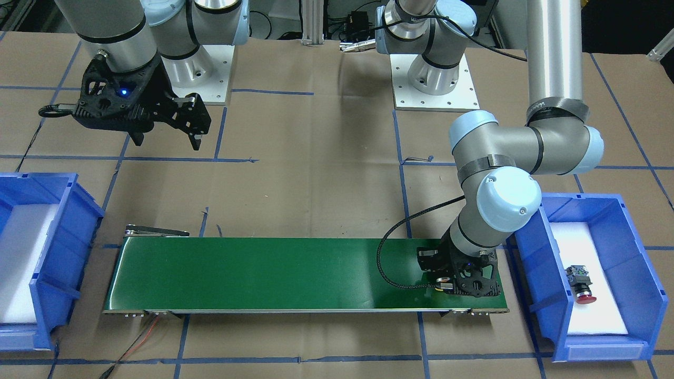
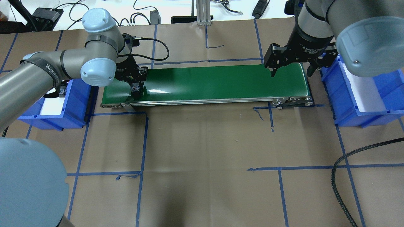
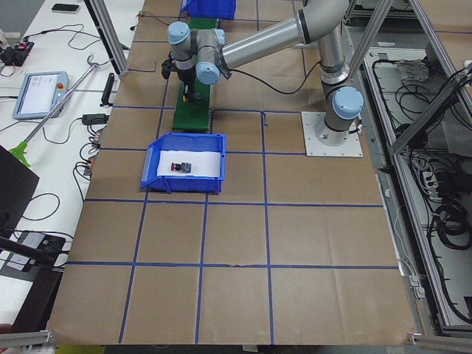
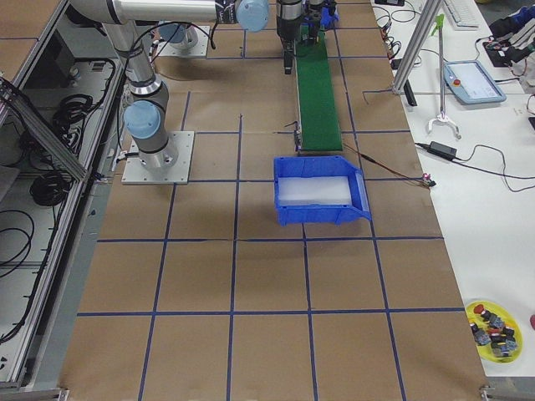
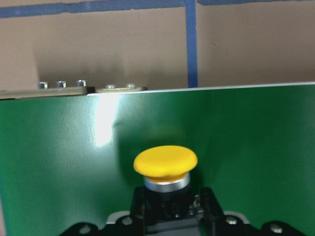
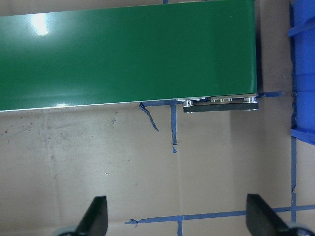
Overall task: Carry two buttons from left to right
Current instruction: 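Lift the yellow button and place it on the near end of the conveyor, then open the left gripper and return it over the bin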
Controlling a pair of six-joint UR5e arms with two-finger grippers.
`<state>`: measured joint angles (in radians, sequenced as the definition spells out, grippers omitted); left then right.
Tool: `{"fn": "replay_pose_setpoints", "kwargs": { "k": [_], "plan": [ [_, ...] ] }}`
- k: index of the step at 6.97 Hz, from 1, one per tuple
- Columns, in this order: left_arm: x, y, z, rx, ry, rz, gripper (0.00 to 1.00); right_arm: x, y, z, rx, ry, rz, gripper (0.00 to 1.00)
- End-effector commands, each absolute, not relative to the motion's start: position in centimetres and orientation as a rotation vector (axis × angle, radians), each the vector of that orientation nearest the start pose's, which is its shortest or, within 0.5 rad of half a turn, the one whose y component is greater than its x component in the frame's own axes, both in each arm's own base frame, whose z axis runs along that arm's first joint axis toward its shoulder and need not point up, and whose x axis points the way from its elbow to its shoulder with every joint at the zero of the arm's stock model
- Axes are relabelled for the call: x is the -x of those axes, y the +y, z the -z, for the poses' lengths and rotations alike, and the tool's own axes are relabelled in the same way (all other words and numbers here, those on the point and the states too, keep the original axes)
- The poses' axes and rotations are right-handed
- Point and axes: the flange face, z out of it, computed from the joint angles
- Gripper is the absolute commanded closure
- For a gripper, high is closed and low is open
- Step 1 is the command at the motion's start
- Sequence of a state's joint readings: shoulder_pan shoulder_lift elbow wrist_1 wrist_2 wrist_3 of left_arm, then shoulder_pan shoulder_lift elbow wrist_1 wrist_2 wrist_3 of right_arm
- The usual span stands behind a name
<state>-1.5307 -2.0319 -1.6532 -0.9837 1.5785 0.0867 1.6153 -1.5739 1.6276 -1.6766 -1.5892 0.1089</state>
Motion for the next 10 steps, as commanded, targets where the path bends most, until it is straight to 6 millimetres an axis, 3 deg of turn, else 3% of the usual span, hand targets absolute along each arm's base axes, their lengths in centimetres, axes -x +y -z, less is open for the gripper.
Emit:
{"fn": "replay_pose_setpoints", "kwargs": {
  "k": [1, 4, 5, 6, 7, 8, 10],
  "plan": [
    [10.7, -63.1, -26.0, -0.033, 3.128, 0.114, 0.0, -15.3, -48.9, -47.2, -0.102, 3.153, 0.084, 0.0],
    [10.1, -63.4, -27.0, -0.024, 3.125, 0.143, 0.0, -15.4, -48.9, -47.2, -0.102, 3.152, 0.084, 0.0],
    [8.7, -63.8, -31.1, -0.012, 3.126, 0.119, 0.0, -15.4, -48.9, -47.2, -0.102, 3.152, 0.084, 0.0],
    [6.4, -64.2, -36.8, 0.021, 3.132, 0.052, 0.0, -15.3, -48.9, -47.2, -0.102, 3.153, 0.084, 0.0],
    [5.0, -64.7, -40.5, -0.014, 3.133, 0.03, 0.0, -15.3, -48.9, -47.2, -0.102, 3.153, 0.082, 0.0],
    [2.5, -65.1, -42.0, -0.033, 3.131, 0.026, 0.0, -15.3, -48.9, -47.2, -0.102, 3.153, 0.084, 0.0],
    [-5.8, -65.3, -41.8, -0.072, 3.133, 0.021, 0.0, -15.3, -48.9, -47.2, -0.102, 3.153, 0.084, 0.0]
  ]
}}
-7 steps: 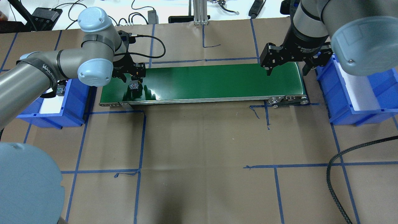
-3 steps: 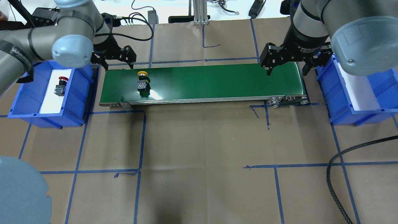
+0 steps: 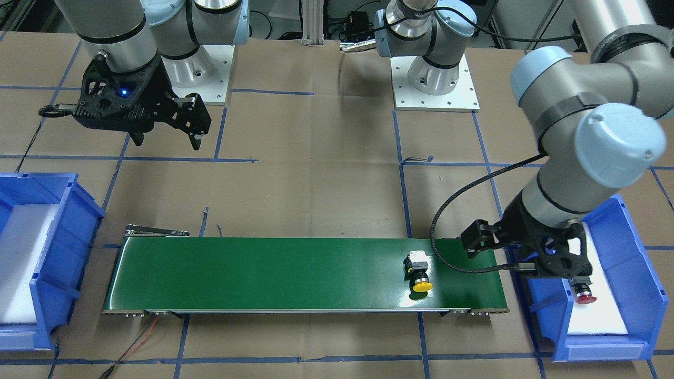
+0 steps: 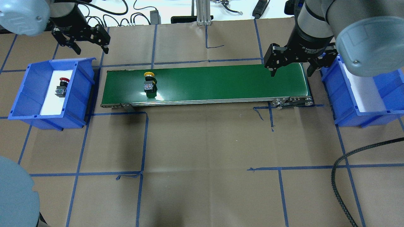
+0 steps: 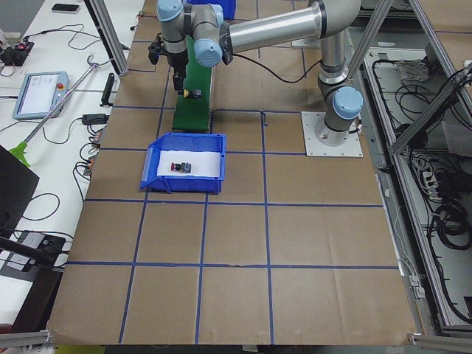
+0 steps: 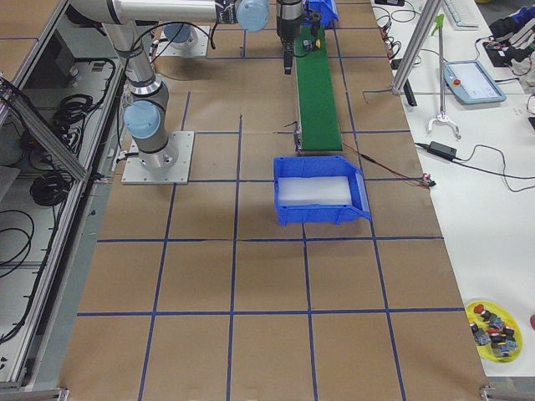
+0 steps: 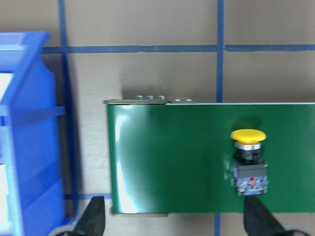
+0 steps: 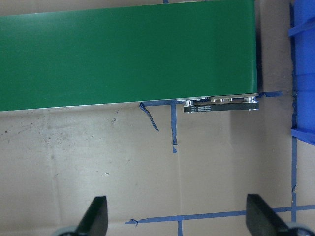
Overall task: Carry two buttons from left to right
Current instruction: 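Open the left gripper and return it over the bin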
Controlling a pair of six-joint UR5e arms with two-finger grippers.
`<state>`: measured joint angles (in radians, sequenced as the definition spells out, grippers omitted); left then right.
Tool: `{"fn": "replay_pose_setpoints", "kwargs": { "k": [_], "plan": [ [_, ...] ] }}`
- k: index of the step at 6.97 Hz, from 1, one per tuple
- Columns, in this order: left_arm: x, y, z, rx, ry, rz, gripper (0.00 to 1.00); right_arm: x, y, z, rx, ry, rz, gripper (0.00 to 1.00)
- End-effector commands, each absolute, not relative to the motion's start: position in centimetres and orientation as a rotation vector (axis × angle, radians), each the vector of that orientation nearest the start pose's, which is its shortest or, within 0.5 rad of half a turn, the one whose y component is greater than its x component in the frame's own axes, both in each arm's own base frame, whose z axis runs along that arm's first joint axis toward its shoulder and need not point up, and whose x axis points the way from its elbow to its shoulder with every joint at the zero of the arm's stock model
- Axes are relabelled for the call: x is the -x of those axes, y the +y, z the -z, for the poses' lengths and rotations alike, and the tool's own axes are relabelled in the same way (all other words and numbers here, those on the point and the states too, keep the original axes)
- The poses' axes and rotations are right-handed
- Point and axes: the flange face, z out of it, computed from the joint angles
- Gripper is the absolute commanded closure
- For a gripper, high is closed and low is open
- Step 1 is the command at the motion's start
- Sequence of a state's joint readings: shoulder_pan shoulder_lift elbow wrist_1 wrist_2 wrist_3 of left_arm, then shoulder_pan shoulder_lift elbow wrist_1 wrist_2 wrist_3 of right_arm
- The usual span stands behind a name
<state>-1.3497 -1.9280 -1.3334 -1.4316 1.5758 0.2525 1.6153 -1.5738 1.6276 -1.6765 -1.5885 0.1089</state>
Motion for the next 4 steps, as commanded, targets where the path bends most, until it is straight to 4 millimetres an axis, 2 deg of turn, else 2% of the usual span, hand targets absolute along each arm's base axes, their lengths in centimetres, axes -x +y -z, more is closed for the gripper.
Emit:
{"fn": "replay_pose_setpoints", "kwargs": {
  "k": [1, 2, 3, 4],
  "plan": [
    [-9.2, -65.0, -41.5, -0.091, 3.133, 0.016, 0.0, -15.4, -48.9, -47.2, -0.102, 3.152, 0.084, 0.0],
    [-11.5, -64.9, -41.0, -0.167, 3.128, 0.014, 0.0, -15.4, -48.9, -47.2, -0.102, 3.152, 0.084, 0.0],
    [-15.0, -65.0, -40.2, -0.199, 3.129, 0.008, 0.0, -15.4, -48.9, -47.2, -0.102, 3.152, 0.084, 0.0],
    [-19.4, -64.9, -38.5, -0.183, 3.141, -0.017, 0.0, -15.4, -48.9, -47.2, -0.102, 3.152, 0.084, 0.0]
  ]
}}
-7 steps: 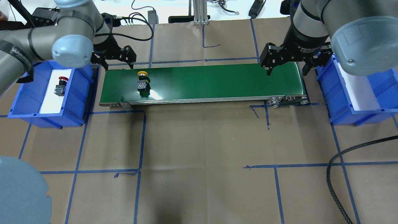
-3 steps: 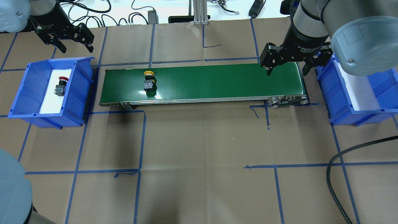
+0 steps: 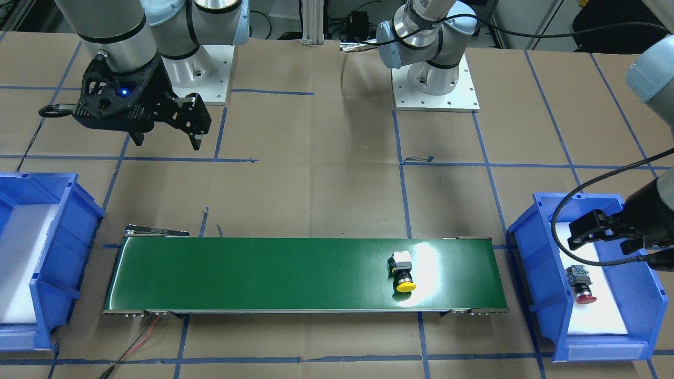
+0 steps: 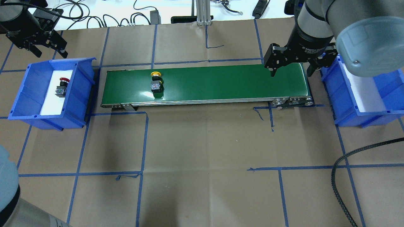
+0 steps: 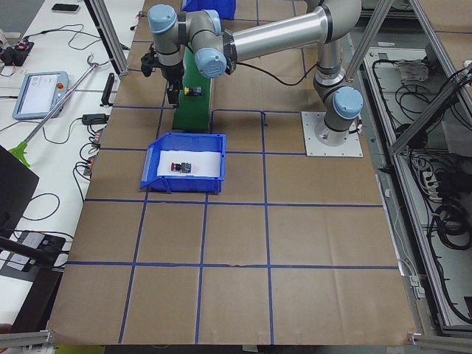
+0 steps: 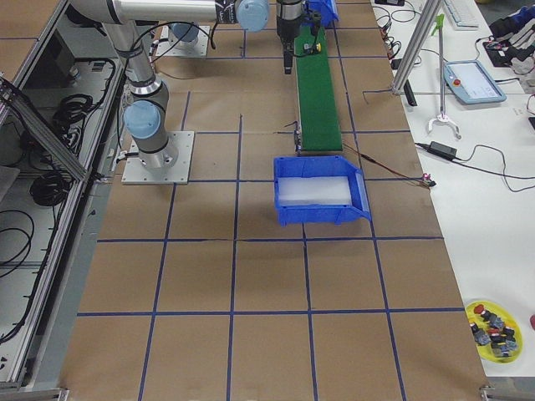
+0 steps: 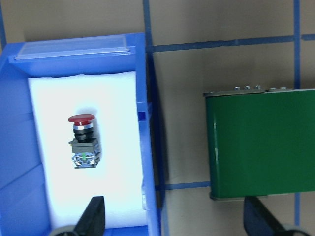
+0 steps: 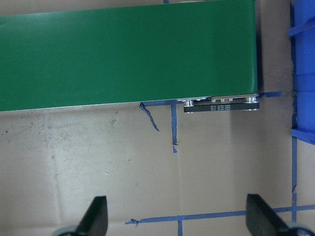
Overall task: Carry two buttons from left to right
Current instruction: 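Open the left gripper and return it over the bin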
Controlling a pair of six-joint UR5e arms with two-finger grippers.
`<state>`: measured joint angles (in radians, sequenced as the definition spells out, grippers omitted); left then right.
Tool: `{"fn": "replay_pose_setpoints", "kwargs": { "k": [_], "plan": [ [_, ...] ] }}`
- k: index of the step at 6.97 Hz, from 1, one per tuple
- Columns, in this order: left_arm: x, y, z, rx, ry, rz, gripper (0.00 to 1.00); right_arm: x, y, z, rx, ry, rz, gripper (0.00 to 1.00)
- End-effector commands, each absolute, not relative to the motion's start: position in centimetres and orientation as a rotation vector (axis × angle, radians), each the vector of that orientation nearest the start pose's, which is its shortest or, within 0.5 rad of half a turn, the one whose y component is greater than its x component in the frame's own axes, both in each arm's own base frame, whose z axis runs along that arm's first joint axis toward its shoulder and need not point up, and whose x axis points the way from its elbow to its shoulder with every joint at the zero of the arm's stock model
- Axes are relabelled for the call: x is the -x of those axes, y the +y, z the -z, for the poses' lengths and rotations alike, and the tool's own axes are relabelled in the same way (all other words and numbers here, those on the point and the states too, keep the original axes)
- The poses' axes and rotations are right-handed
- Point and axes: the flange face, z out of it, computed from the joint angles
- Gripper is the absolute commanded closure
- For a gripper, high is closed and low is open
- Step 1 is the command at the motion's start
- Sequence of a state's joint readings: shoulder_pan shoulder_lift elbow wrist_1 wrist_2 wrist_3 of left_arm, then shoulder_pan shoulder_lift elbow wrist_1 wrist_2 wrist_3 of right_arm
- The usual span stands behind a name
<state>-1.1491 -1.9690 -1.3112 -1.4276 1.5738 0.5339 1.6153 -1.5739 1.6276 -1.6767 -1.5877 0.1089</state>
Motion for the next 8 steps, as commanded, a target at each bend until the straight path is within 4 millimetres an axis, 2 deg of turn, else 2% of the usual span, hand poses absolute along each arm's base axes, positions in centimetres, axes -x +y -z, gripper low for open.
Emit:
{"fn": "replay_pose_setpoints", "kwargs": {
  "k": [1, 4, 6, 8],
  "plan": [
    [-22.2, -64.8, -37.5, -0.159, 3.142, -0.01, 0.01, -15.4, -48.9, -47.2, -0.102, 3.152, 0.084, 0.0],
    [-22.2, -65.7, -34.9, -0.119, 3.144, 0.005, 0.01, -15.4, -48.9, -47.1, -0.102, 3.152, 0.082, 0.0],
    [-21.9, -66.7, -31.8, -0.092, 3.145, 0.01, 0.01, -15.4, -48.8, -47.1, -0.1, 3.152, 0.082, 0.0],
    [-21.7, -66.4, -29.0, -0.075, 3.127, 0.057, 0.01, -15.4, -48.9, -47.1, -0.1, 3.152, 0.079, 0.0]
  ]
}}
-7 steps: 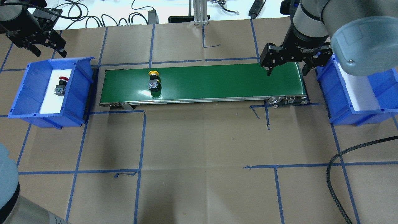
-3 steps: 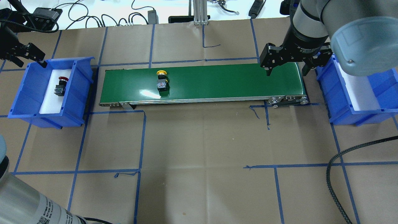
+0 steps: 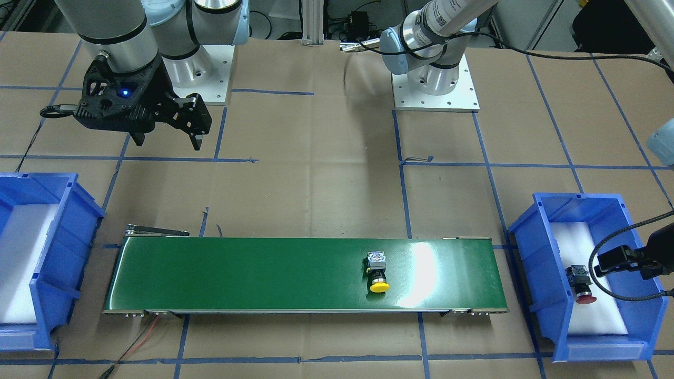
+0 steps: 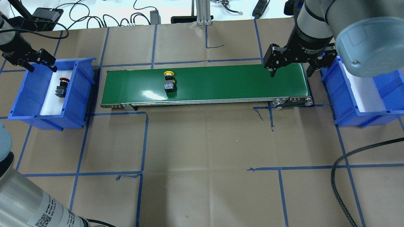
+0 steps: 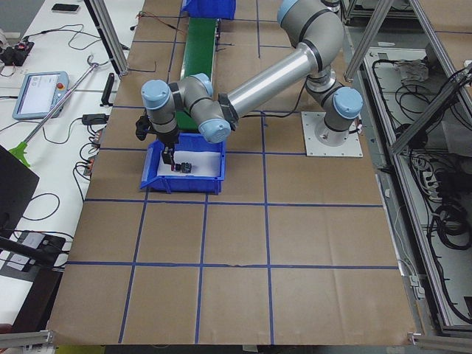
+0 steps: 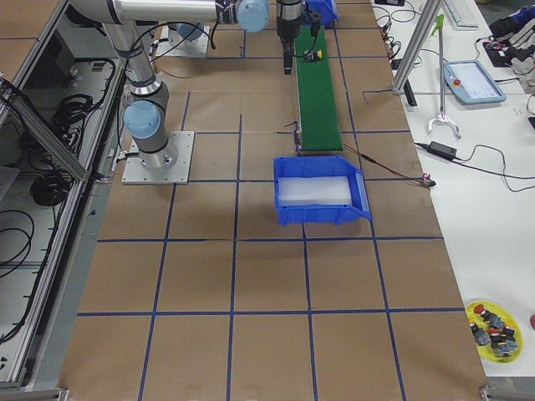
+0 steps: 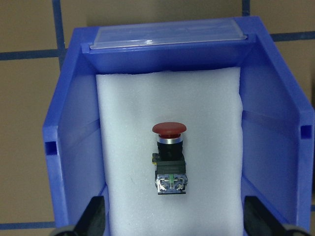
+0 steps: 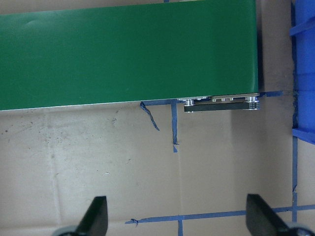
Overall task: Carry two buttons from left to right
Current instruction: 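Open the left gripper and return it over the bin, then lower the left gripper into the bin and grasp the red button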
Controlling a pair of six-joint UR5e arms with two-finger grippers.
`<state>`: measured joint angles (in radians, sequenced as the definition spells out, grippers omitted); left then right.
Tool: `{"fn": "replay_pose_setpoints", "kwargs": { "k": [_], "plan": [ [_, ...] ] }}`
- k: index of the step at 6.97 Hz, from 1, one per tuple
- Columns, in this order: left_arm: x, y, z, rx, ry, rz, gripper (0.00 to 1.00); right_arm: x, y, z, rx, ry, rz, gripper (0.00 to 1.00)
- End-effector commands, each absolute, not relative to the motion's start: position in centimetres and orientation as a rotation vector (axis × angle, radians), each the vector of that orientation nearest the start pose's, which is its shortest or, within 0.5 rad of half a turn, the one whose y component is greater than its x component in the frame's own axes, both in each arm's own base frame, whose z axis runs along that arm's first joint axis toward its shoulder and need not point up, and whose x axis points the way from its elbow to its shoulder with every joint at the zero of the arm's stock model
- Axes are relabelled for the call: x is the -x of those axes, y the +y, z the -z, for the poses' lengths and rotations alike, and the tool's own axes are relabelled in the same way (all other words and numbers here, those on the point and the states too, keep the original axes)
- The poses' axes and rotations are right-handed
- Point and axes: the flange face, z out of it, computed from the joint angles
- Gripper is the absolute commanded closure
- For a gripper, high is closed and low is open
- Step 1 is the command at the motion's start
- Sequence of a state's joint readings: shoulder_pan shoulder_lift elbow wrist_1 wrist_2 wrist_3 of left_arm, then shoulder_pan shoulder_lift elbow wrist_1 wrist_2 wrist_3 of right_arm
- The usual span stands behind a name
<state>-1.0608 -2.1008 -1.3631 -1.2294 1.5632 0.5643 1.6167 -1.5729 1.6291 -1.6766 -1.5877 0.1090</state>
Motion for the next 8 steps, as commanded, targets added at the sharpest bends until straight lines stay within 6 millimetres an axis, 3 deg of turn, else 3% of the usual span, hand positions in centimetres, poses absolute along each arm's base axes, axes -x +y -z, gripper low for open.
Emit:
{"fn": "replay_pose_setpoints", "kwargs": {
  "k": [1, 5, 8],
  "plan": [
    [-21.5, -65.9, -27.3, -0.075, 3.121, 0.074, 0.01, -15.4, -48.9, -47.1, -0.1, 3.151, 0.079, 0.0],
    [-20.8, -64.3, -21.4, -0.065, 3.101, 0.123, 0.01, -15.4, -48.9, -47.1, -0.1, 3.152, 0.079, 0.0],
    [-20.7, -64.5, -20.7, -0.065, 3.103, 0.126, 0.01, -15.4, -48.9, -47.1, -0.1, 3.152, 0.079, 0.0]
  ]
}}
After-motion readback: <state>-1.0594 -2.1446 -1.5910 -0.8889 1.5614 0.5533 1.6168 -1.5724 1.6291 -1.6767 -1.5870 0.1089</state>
